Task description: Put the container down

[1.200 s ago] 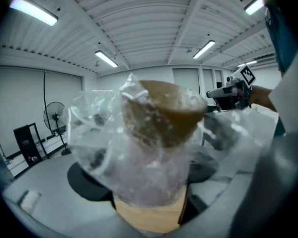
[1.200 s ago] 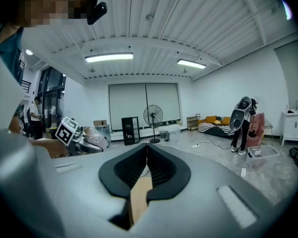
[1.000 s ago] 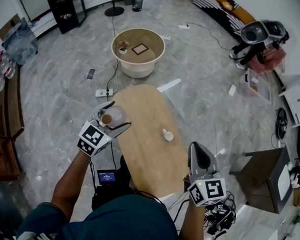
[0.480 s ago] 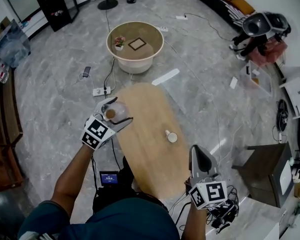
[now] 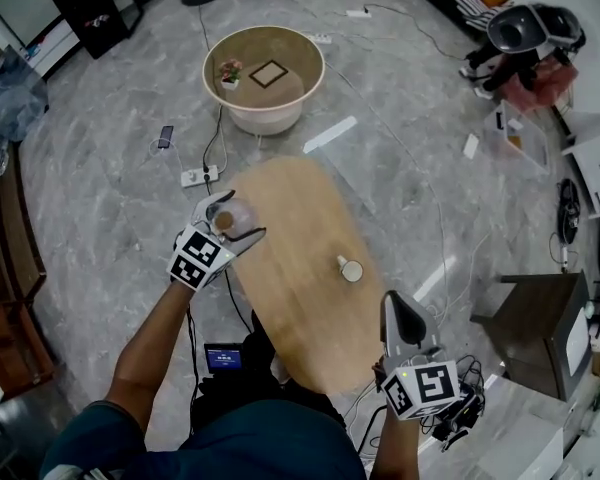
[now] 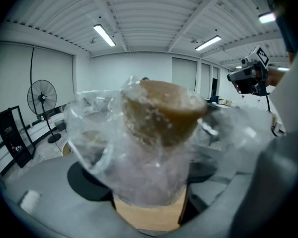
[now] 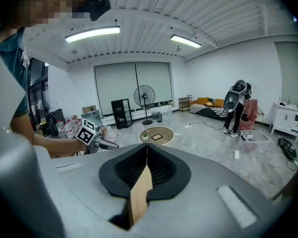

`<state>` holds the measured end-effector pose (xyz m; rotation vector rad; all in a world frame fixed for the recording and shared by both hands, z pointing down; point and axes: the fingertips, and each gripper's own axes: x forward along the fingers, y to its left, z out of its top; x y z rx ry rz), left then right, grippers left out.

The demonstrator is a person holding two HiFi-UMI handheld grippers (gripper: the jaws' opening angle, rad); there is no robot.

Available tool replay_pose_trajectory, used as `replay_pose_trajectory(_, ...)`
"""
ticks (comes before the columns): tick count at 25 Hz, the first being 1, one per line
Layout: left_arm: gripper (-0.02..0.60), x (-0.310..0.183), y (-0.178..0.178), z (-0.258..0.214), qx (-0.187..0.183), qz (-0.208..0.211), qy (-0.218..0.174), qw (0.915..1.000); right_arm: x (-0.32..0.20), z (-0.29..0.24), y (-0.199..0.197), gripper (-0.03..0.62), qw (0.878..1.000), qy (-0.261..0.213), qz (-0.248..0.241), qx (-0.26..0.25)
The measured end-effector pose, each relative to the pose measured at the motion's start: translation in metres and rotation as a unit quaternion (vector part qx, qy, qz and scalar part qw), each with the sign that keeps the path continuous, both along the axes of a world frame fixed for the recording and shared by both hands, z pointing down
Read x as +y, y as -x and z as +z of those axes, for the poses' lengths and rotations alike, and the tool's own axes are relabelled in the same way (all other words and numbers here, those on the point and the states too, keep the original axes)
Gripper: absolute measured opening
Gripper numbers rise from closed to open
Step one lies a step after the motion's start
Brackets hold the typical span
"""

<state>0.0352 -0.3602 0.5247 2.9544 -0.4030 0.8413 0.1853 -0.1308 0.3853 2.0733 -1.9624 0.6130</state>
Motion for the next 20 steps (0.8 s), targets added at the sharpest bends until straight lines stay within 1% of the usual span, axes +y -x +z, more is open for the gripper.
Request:
replay_pose_trajectory(9, 0.403, -0.031, -0.004, 0.056, -0.022, -0.001, 0.022, 0.9995, -0.022, 0.03, 0.006, 0.011, 1.0, 0.029, -0.001, -0.012)
replay_pose_trajectory(20, 0.403, -0.053, -0.005, 0.117, -0.048, -0.001, 0.045, 0.9978, -0.042, 0.063, 0.016, 0.011, 0.998, 0.058, -0.005, -0.028)
